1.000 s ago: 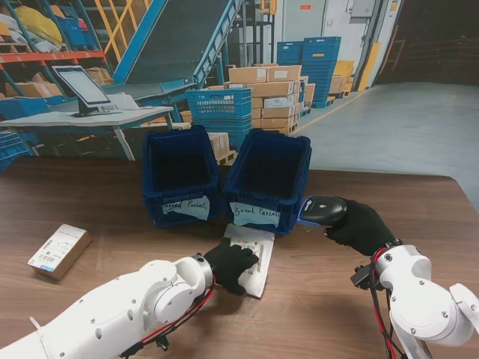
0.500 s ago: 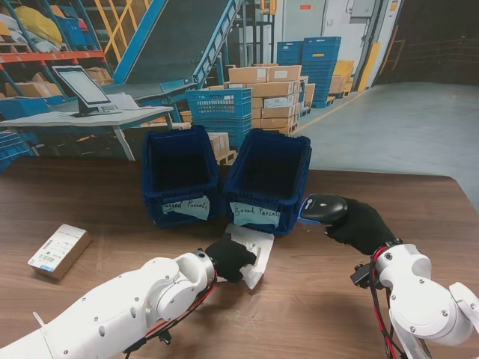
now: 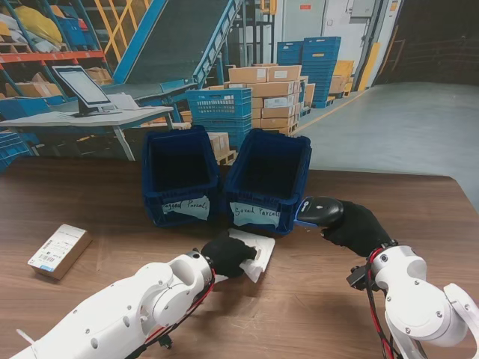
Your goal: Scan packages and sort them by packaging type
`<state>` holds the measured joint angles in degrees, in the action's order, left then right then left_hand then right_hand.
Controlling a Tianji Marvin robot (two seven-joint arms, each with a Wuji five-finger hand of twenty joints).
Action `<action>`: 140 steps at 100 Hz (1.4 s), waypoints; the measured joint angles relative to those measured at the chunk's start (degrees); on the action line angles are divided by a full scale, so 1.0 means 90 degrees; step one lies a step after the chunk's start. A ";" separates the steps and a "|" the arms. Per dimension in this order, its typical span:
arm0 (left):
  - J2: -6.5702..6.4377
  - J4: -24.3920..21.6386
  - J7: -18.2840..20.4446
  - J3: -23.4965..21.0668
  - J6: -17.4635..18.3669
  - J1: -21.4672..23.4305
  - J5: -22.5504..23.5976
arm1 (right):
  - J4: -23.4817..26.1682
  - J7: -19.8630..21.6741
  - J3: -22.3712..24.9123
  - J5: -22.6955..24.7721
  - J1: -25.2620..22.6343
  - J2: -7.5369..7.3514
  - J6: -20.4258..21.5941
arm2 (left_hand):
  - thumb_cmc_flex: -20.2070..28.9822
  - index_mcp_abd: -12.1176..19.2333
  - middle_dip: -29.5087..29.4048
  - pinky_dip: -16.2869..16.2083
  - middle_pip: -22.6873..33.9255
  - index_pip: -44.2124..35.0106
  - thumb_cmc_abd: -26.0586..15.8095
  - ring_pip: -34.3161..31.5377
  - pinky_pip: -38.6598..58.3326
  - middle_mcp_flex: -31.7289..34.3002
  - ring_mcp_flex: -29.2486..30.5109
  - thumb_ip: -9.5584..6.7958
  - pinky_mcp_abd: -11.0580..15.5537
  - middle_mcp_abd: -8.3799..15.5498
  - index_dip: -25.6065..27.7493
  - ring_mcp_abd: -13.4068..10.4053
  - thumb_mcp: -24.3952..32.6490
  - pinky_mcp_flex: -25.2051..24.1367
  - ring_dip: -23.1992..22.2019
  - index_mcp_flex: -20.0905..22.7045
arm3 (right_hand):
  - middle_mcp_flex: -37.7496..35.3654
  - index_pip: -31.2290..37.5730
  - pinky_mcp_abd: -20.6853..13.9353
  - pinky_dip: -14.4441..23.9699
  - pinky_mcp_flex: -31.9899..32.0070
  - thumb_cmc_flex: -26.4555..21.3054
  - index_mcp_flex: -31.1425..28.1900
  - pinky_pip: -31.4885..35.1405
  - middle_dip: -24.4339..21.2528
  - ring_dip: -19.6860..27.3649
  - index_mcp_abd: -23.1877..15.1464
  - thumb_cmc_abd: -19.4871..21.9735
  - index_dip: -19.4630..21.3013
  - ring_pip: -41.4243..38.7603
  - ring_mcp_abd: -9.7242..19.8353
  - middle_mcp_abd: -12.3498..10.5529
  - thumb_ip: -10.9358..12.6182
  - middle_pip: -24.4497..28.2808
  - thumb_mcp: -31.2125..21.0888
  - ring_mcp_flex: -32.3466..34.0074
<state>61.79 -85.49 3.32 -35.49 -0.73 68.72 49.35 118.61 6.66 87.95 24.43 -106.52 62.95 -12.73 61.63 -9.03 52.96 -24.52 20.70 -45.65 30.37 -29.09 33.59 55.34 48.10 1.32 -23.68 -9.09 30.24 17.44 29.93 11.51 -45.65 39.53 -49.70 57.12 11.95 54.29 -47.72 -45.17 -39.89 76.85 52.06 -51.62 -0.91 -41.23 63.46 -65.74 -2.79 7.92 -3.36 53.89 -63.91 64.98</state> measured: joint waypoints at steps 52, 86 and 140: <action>-0.0061 -0.1521 0.1107 -0.1618 0.0620 0.0570 -0.0734 | 0.0093 -0.0061 -0.0029 0.0063 0.0044 0.0015 -0.0160 | 0.0000 0.0000 0.0000 -0.0035 0.0000 -0.0004 0.0000 0.0000 0.0329 0.0001 0.0000 0.0000 -0.0068 -0.0002 0.0000 0.0000 0.0000 0.0079 0.0082 0.0001 | -0.0001 0.0000 0.0000 0.0000 0.0000 0.0000 -0.0005 0.0000 0.0000 0.0000 0.0000 0.0000 0.0000 0.0000 0.0000 0.0000 0.0000 0.0000 0.0000 0.0000; -0.0102 -0.2208 0.1333 -0.2545 0.0137 0.0799 -0.0588 | 0.0097 -0.0130 -0.0029 0.0007 0.0046 0.0037 -0.0180 | 0.0000 0.0000 -0.0003 -0.0099 -0.0012 -0.0004 0.0000 0.0000 0.0496 0.0055 0.0002 0.0000 -0.0142 -0.0002 0.0000 0.0000 0.0000 0.0151 0.0201 0.0005 | -0.0002 -0.0004 0.0001 0.0000 0.0000 0.0000 -0.0039 0.0000 0.0000 0.0000 0.0000 0.0000 0.0001 0.0000 0.0000 0.0000 0.0000 0.0000 0.0000 0.0000; -0.0095 -0.2646 0.1524 -0.3426 -0.0486 0.0456 -0.1115 | 0.0079 -0.0225 -0.0171 0.0006 0.0086 0.0045 -0.0183 | 0.0000 0.0000 -0.0003 -0.0117 -0.0013 -0.0005 0.0000 0.0000 0.0590 0.0055 0.0002 0.0000 -0.0221 -0.0002 0.0001 0.0000 0.0000 0.0151 0.0207 0.0005 | -0.0003 -0.0006 0.0002 0.0000 0.0000 -0.0001 -0.0040 0.0000 0.0000 0.0000 0.0000 0.0000 0.0003 0.0000 0.0000 0.0000 0.0000 0.0000 0.0000 0.0000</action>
<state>60.94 -109.30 17.04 -66.32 -5.11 72.82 39.32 119.32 4.64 86.41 24.49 -105.75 63.36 -14.38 61.63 -9.03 52.94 -25.57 20.58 -45.69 30.37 -29.09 38.90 55.83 48.12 1.32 -25.67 -9.11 30.25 17.44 29.94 12.87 -43.78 39.58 -49.72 57.07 11.97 54.29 -47.72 -45.17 -40.25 76.85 52.06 -51.62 -0.91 -41.23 63.48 -65.74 -2.79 7.92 -3.35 53.89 -63.91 64.98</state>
